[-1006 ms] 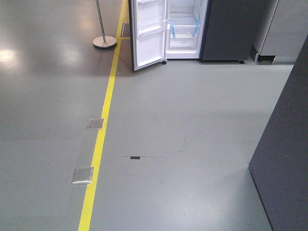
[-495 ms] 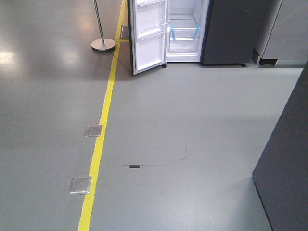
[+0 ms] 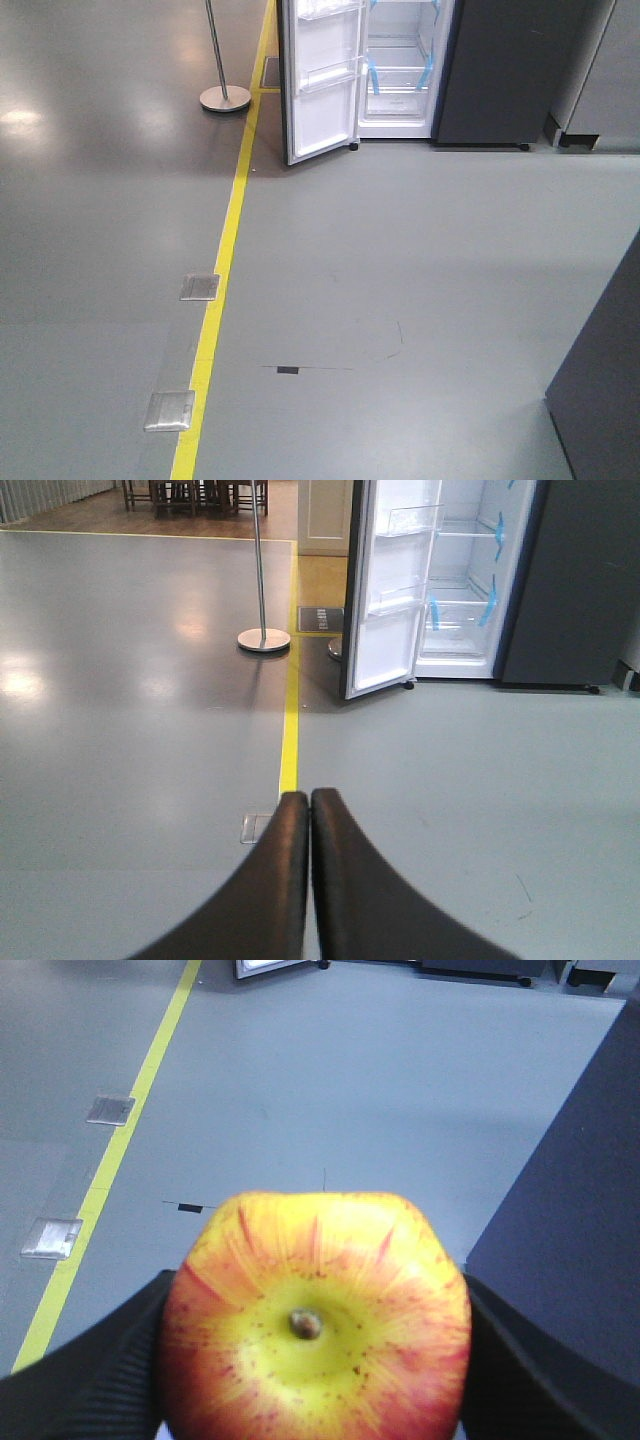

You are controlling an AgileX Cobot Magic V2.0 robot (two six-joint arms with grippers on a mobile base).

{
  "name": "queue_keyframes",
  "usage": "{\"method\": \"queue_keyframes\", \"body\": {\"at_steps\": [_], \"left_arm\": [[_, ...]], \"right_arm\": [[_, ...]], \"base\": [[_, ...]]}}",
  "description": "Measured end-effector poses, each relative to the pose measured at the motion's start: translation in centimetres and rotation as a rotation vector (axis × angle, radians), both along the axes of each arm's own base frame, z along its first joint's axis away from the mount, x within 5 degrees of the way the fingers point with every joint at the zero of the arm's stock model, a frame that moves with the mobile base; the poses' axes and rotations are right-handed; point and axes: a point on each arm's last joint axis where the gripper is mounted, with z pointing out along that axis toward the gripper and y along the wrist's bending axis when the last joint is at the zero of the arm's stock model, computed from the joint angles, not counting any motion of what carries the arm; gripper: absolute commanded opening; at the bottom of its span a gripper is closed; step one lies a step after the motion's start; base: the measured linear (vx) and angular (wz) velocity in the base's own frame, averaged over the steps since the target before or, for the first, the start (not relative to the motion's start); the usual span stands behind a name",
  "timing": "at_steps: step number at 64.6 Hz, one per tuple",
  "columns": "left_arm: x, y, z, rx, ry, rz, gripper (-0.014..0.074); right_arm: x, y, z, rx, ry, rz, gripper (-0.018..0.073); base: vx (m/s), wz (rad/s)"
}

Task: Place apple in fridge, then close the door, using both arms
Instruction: 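Drive toward the open white refrigerator holding the apple, then drive closer to the refrigerator's open compartment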

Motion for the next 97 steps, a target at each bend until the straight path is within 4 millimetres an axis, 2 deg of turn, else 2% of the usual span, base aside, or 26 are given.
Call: {"method": "queue_keyframes", "body": {"at_steps": [97], "left_arm": [[0.00, 0.00, 0.00, 0.000, 0.000, 0.000, -0.0005]], "right_arm": [[0.00, 0.00, 0.00, 0.000, 0.000, 0.000, 0.0188]], "base": [[0.18, 0.02]]}}
